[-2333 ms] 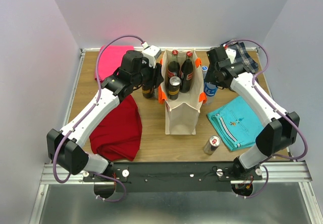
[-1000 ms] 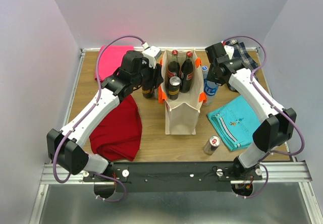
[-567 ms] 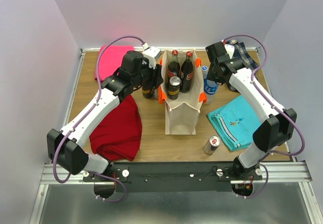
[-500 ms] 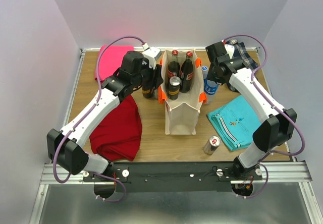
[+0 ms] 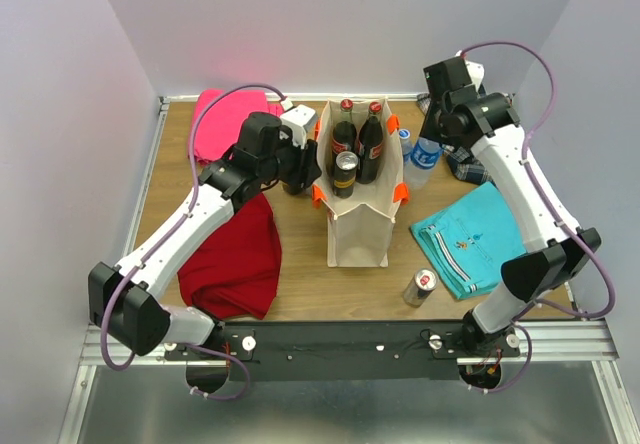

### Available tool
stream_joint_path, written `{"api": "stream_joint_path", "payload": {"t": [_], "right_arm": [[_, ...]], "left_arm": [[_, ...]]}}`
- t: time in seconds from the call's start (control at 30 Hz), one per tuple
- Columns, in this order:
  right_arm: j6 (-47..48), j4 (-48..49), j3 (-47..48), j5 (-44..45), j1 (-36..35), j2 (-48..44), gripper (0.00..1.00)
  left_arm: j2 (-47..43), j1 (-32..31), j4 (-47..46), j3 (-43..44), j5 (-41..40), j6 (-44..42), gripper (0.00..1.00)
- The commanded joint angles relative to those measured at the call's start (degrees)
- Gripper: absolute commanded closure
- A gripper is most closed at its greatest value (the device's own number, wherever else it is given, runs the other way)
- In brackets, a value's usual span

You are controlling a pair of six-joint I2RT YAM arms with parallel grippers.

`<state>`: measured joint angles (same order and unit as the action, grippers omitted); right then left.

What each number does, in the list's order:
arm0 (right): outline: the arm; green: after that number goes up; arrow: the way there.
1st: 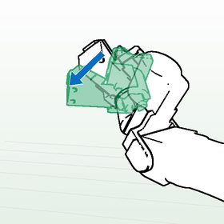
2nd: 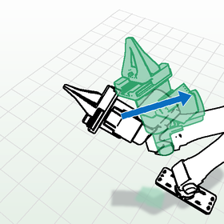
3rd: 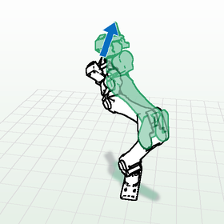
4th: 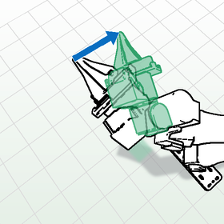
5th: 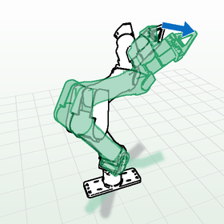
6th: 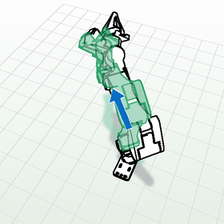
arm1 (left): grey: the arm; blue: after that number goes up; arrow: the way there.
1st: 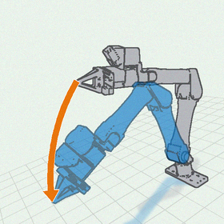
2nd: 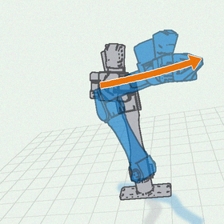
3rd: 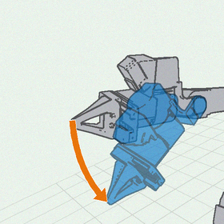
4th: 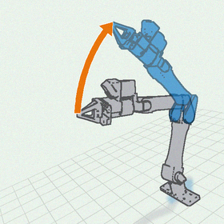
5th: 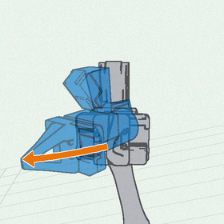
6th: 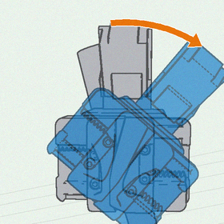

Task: Place the beverage into the canvas bag
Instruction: Pick up the drink from the center of the board.

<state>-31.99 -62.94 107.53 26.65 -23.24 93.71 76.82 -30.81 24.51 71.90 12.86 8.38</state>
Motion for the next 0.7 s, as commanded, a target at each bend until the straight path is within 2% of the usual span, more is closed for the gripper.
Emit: {"api": "stream_joint_path", "payload": {"t": [0.0,0.27,0.67], "right_arm": [[0.96,-0.34,9.35,3.84,0.30,-1.25,0.99],[2.46,-1.49,14.81,5.25,0.22,-0.99,0.99],[5.35,0.36,18.86,5.43,0.22,-3.09,0.99]], "left_arm": [[-2.46,0.13,0.36,-1.76,3.31,-0.03,0.45],[-2.46,0.13,0.45,-2.11,3.84,-0.03,0.51],[-1.32,0.05,-0.43,-0.88,5.68,0.14,0.69]]}}
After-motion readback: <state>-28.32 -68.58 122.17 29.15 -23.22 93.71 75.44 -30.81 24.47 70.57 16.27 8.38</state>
